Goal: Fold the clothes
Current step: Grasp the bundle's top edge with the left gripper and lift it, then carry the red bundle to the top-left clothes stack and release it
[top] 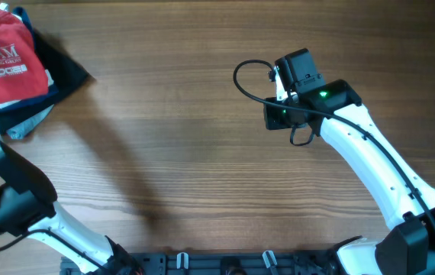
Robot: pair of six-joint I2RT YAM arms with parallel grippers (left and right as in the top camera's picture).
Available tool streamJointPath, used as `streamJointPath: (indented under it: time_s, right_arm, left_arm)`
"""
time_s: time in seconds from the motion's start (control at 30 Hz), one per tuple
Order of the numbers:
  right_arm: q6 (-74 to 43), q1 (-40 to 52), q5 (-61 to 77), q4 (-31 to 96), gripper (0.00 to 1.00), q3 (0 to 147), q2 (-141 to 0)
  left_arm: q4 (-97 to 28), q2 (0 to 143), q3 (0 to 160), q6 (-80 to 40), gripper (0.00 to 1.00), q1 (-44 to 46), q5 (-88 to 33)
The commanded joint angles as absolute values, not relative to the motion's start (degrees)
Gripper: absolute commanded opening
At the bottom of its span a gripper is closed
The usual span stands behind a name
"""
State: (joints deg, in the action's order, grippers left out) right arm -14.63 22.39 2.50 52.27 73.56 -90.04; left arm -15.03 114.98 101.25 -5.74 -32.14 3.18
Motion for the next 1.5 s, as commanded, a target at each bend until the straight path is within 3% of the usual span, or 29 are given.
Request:
streamJointPath:
  time_s: [0.0, 0.03, 0.1, 0.17, 0.2, 0.53, 0.6, 0.63, 0.7, 0.73, 0.83, 1.07, 1.47]
  right_arm:
    - [-15.66, 22.26, 2.15, 52.69, 0.12, 74.41, -89.01]
    - [-15.99, 22.26, 2.15, 52.84, 0.12, 74.41, -89.01]
    - [-16.67, 22.26, 2.15, 53.01, 0.12, 74.41, -89.01]
    - [-16.69, 22.26, 2.15, 53.04, 0.12, 74.41, -89.01]
    - [-16.67, 22.26, 2.15, 53.04, 0.12, 74.41, -89.01]
    - [-16.56, 22.26, 2.13, 52.77, 0.12, 74.41, -89.01]
    - [-16.64, 22.26, 2.15, 51.99, 0.19, 74.41, -89.01]
    - [-16.71, 22.26, 2.15, 51.75, 0.26, 74.41, -89.01]
    - [-16.71, 22.26, 2.15, 50.89, 0.63, 74.41, -89.01]
    - [-16.69, 22.26, 2.17, 50.06, 0.77, 74.41, -89.01]
    - [-16.67, 22.26, 3.62, 47.99, 0.99, 74.41, -89.01]
    - [-16.51, 22.22, 6.42, 40.66, 1.00, 74.41, -89.03]
    - [-16.73, 21.15, 6.02, 30.72, 1.00, 74.35, -89.56]
  left_arm:
    - [-10.81, 117.10, 102.76, -6.52, 0.07, -33.32, 3.73]
    - [-9.72, 117.51, 102.76, -6.50, 0.11, -33.56, 3.73]
    - [-7.25, 118.48, 102.76, -6.48, 0.45, -33.98, 3.75]
    - [-5.76, 119.15, 102.76, -6.48, 0.87, -34.52, 3.79]
    - [-5.32, 119.44, 102.76, -6.57, 1.00, -34.89, 4.21]
    - [-8.12, 116.14, 106.06, -10.74, 1.00, -39.92, 5.89]
    - [-10.00, 113.34, 107.09, -10.79, 1.00, -39.11, 2.42]
    - [-10.87, 112.53, 107.22, -10.79, 1.00, -38.68, 1.10]
    - [-13.67, 110.76, 107.26, -10.76, 1.00, -37.15, -2.02]
    - [-15.25, 110.15, 107.26, -10.76, 1.00, -36.07, -2.76]
    - [-21.54, 109.03, 107.26, -10.72, 1.00, -31.42, -3.22]
    - [-42.15, 108.90, 107.26, -10.76, 1.00, -15.64, -5.58]
    - [-57.82, 108.88, 107.26, -10.76, 1.00, 5.43, -4.84]
